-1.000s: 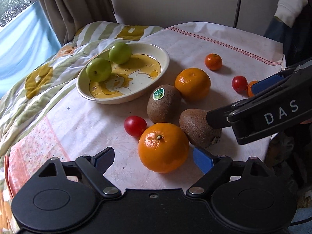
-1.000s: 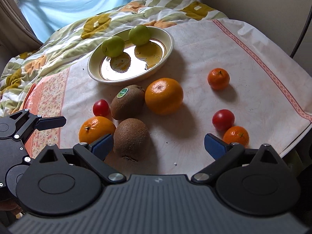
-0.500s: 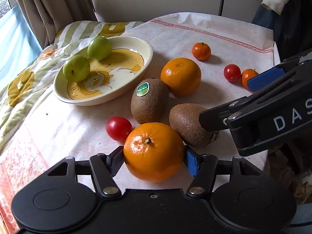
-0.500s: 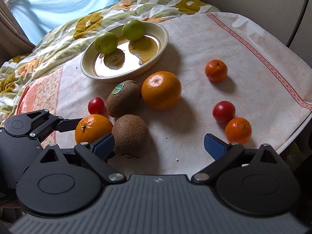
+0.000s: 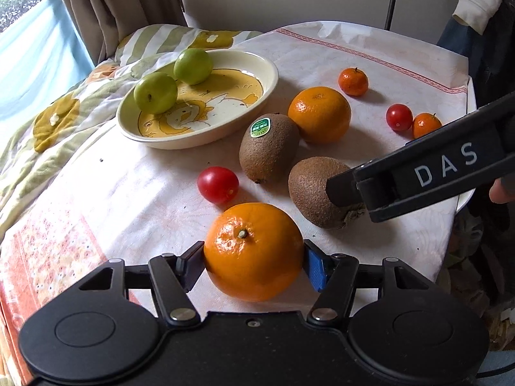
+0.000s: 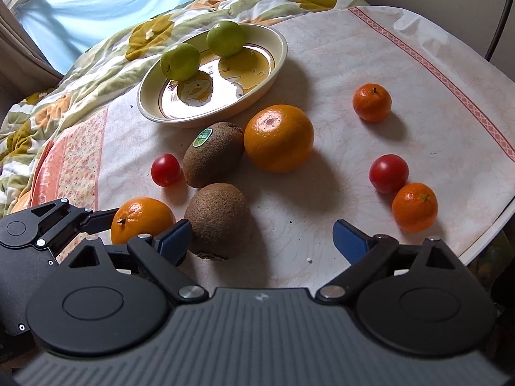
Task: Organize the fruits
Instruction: 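Grasp the large orange with the left tool while the right tool grasps a kiwi, then carry the orange and the kiwi over the duck bowl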
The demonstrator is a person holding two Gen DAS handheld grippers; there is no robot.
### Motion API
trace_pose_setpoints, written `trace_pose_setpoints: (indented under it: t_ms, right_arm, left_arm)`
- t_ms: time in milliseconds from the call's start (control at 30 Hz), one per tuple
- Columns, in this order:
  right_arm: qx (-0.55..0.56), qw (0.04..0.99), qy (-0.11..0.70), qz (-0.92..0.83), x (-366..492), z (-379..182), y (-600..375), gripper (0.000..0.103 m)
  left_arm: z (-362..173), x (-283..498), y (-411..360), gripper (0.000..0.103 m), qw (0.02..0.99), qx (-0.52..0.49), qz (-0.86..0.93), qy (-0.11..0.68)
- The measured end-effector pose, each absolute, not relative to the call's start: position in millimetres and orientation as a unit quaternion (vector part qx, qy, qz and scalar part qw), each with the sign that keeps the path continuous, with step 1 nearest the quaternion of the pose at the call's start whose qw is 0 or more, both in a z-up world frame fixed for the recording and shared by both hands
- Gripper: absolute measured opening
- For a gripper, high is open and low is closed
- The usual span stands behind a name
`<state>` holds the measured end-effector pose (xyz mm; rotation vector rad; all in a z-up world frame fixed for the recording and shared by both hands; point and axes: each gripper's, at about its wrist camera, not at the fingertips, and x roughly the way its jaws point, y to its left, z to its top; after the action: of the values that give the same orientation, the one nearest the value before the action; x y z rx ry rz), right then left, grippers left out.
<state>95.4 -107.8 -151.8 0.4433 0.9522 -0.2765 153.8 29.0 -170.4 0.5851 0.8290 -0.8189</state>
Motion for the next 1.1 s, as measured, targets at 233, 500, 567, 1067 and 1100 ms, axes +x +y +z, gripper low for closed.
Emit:
trace_pose_setpoints:
  t_ms: [233,500,567,1067,1100]
  right_arm:
    - [0.208,0.86,0.453,-0.111,106,-153,-98,0.101]
    - [0.212,0.861,0.455,-0.081,121,-157,-89,0.085]
    - [0.218,0.859,0.456,-0.076,124,-159,-88,0.081]
    - [0.236,0.855,0.457,-0.067,129,-164,-89,0.069]
    - [0.237,0.856,0.455,-0.067,128,-163,-89,0.069]
  left_arm:
    - [-169,154,42,0.067,0.803,0.259,-0.363,0.395]
    - [-163,158,57,0.067,0.815,0.242,-0.343,0.399]
    - [-162,158,59,0.067,0.817,0.24,-0.34,0.4]
    - [-156,160,68,0.067,0.825,0.231,-0.327,0.399]
    - [-155,160,68,0.067,0.826,0.229,-0.326,0.399]
